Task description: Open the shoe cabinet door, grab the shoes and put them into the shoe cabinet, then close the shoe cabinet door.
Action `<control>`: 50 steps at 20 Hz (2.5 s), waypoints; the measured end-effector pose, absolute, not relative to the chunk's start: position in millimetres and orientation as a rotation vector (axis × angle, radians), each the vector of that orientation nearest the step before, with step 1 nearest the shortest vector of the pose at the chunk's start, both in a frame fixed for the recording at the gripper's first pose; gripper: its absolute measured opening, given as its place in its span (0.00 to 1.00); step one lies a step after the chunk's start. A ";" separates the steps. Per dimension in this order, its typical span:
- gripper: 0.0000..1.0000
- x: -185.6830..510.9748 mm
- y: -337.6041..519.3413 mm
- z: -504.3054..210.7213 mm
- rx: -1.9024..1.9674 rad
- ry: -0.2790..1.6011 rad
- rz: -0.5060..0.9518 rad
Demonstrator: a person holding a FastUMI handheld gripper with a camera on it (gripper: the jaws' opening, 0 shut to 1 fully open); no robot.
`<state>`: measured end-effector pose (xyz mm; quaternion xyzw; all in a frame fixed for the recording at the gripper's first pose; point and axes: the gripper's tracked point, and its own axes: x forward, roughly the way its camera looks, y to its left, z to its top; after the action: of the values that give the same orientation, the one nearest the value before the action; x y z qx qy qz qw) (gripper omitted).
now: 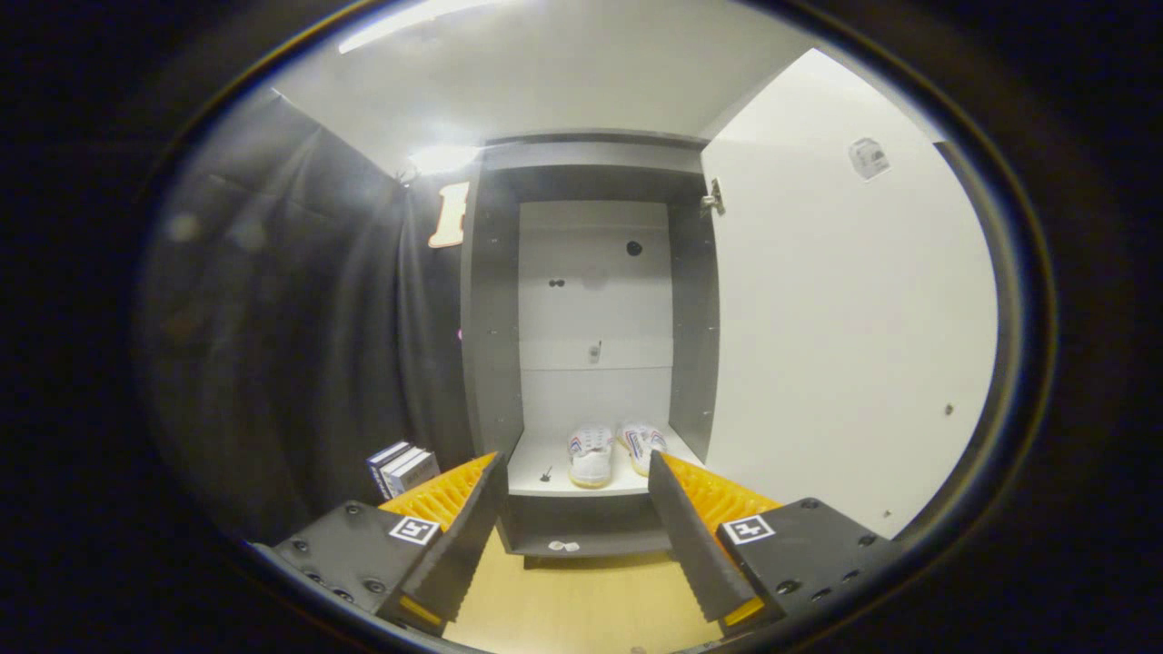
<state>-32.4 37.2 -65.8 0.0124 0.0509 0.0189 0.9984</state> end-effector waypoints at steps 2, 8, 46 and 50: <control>0.97 -52.9 23.5 -58.5 0.035 0.094 0.040; 0.97 -119.6 -53.8 -39.4 0.056 0.116 0.055; 0.93 44.6 -293.3 -46.0 0.023 0.113 0.033; 0.91 41.5 -280.6 -43.2 0.005 0.109 0.018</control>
<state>41.5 -280.6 -43.2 0.0024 0.0542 0.0092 0.9985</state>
